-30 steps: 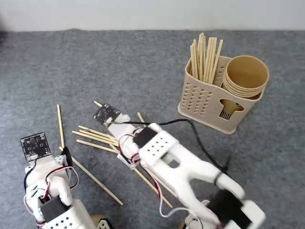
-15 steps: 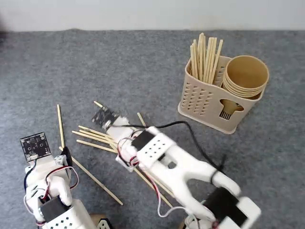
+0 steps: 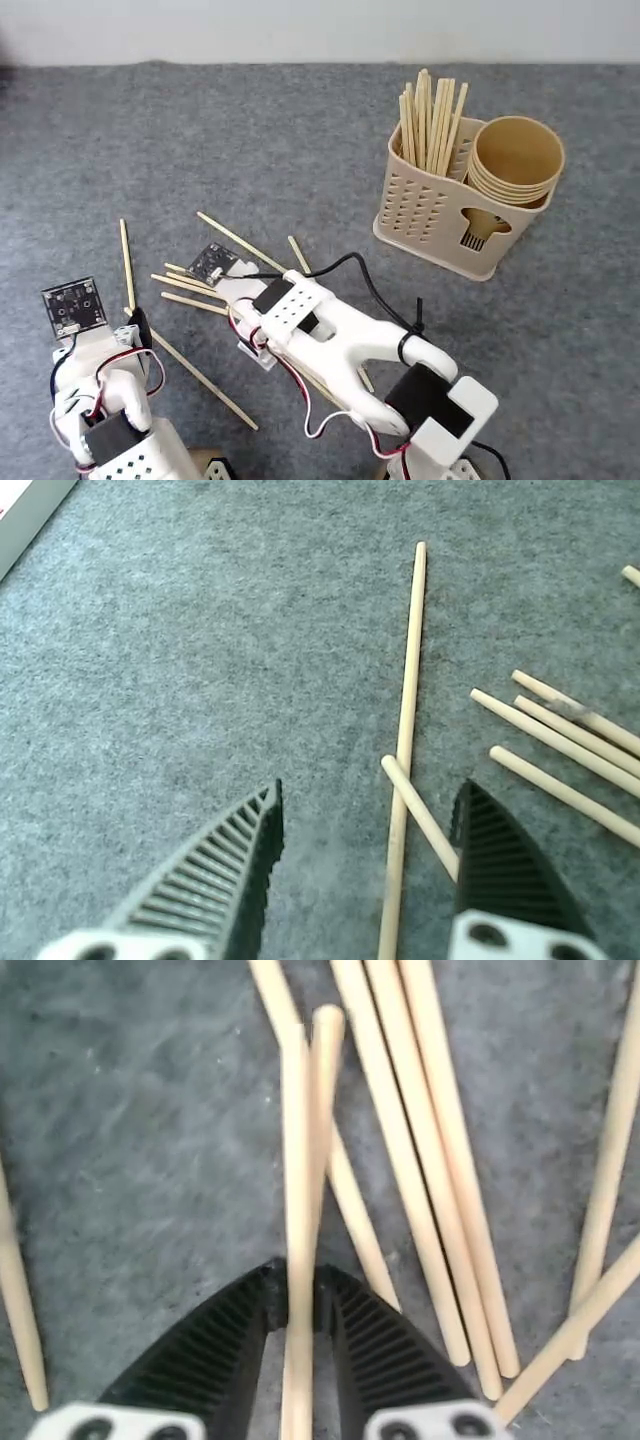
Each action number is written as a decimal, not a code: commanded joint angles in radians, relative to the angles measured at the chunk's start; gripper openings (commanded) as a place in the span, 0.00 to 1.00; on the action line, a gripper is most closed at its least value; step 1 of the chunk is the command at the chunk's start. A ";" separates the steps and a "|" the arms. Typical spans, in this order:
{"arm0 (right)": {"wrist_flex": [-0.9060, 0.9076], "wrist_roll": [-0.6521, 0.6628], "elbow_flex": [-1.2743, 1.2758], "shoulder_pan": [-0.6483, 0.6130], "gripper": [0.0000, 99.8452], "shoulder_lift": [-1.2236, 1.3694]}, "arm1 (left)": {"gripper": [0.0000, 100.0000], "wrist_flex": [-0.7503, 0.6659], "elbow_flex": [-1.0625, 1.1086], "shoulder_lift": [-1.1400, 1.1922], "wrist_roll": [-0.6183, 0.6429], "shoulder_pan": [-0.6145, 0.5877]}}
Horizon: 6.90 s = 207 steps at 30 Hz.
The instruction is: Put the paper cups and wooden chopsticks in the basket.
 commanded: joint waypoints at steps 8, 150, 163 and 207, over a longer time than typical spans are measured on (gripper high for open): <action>0.183 0.023 -0.046 0.028 0.01 -0.306 | 0.26 -0.014 -0.012 -0.015 0.003 -0.005; 0.193 0.153 -0.736 0.438 0.01 -0.765 | 0.26 -0.009 -0.012 -0.015 0.003 -0.002; -0.355 0.153 -0.575 0.717 0.01 -0.785 | 0.26 -0.009 -0.012 -0.015 0.003 -0.002; -0.058 0.040 -0.055 0.294 0.18 -0.513 | 0.26 -0.009 -0.012 -0.015 0.003 -0.002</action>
